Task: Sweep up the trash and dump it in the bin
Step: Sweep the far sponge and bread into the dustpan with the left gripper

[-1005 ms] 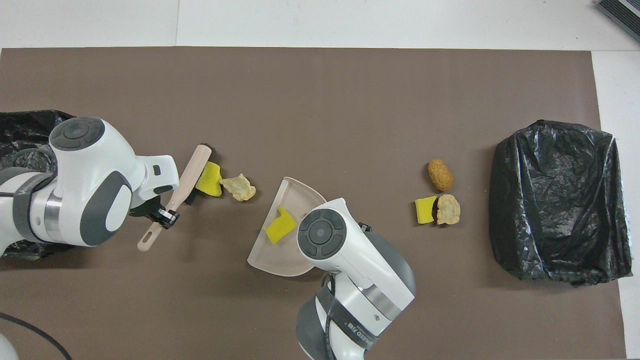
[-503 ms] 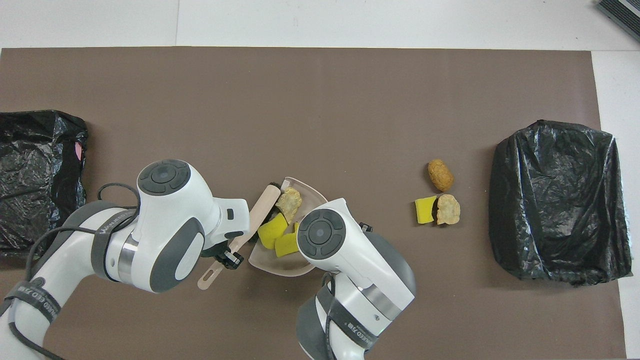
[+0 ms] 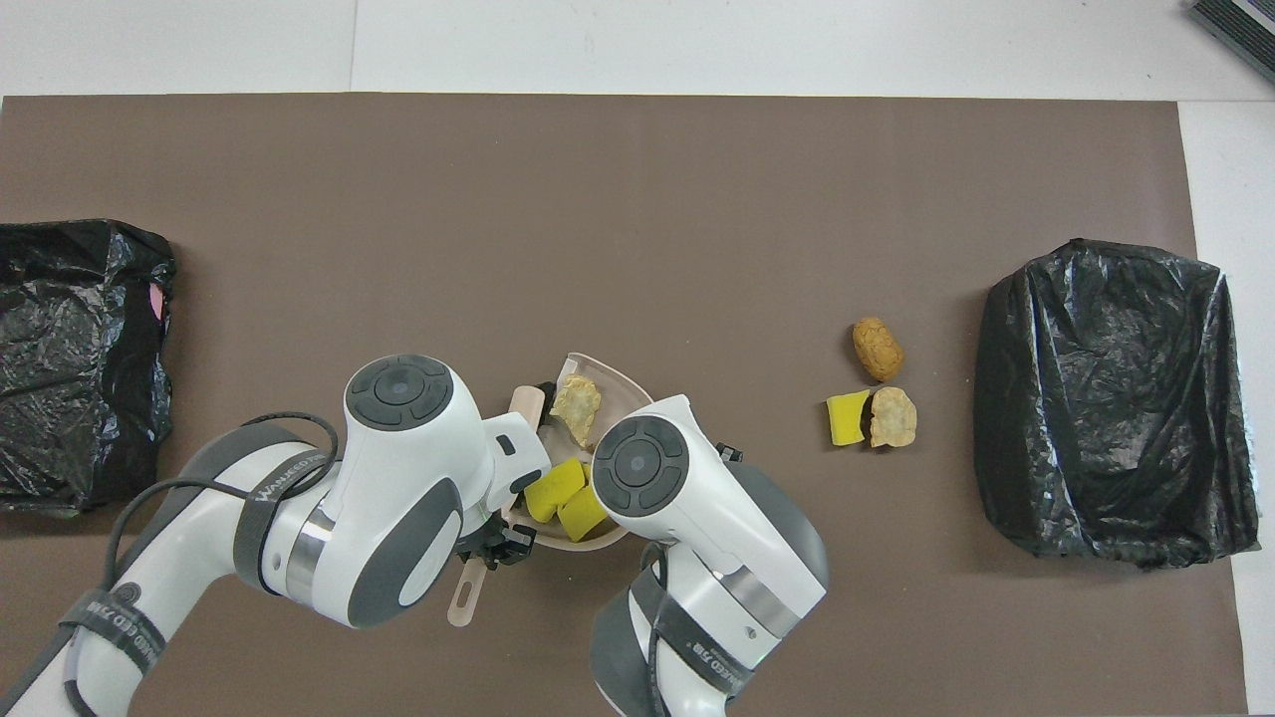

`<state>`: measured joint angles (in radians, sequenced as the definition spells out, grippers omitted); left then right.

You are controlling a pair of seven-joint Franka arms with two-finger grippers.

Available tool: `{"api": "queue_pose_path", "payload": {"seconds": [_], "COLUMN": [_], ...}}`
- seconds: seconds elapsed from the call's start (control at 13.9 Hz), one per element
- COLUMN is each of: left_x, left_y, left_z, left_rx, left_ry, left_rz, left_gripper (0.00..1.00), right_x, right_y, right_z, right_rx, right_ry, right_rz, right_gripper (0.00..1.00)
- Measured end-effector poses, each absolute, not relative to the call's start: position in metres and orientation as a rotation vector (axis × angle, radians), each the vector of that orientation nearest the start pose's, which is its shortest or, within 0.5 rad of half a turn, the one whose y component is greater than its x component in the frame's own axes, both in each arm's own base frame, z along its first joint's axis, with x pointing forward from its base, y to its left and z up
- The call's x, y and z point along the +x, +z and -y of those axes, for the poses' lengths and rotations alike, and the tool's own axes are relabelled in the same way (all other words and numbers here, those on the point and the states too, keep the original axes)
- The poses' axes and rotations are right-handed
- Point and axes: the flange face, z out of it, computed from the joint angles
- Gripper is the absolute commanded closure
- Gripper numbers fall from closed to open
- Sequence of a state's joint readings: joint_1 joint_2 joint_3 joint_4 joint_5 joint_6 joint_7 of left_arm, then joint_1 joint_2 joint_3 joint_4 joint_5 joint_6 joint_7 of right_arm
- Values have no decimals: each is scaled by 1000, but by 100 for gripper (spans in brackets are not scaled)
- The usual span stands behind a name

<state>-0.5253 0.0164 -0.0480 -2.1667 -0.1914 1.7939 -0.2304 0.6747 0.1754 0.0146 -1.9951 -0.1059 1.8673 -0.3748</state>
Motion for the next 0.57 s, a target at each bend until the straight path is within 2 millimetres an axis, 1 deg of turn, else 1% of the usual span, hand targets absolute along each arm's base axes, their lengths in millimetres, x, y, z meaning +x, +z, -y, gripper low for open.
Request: {"api": "queue_pose_path", "payload": {"seconds": [0.14,0.29,0.57], "left_x": [400,399,394], "left_y": [365,370,389], "left_z": [284,286,283], "left_rx": [-3050,-3053,-3060], "left_ry": [660,647,624], "left_rz": [-312,-275,-192], "left_gripper": [100,100,100], "right_x": [432,432,436], "right_y": [353,354,363], "right_z": [-345,-345,-340], "right_rx": [-2760,-2760,-2773], "right_ry": [466,464,434], "right_rz": [1712,1711,1692], "right_gripper": [100,100,100]}}
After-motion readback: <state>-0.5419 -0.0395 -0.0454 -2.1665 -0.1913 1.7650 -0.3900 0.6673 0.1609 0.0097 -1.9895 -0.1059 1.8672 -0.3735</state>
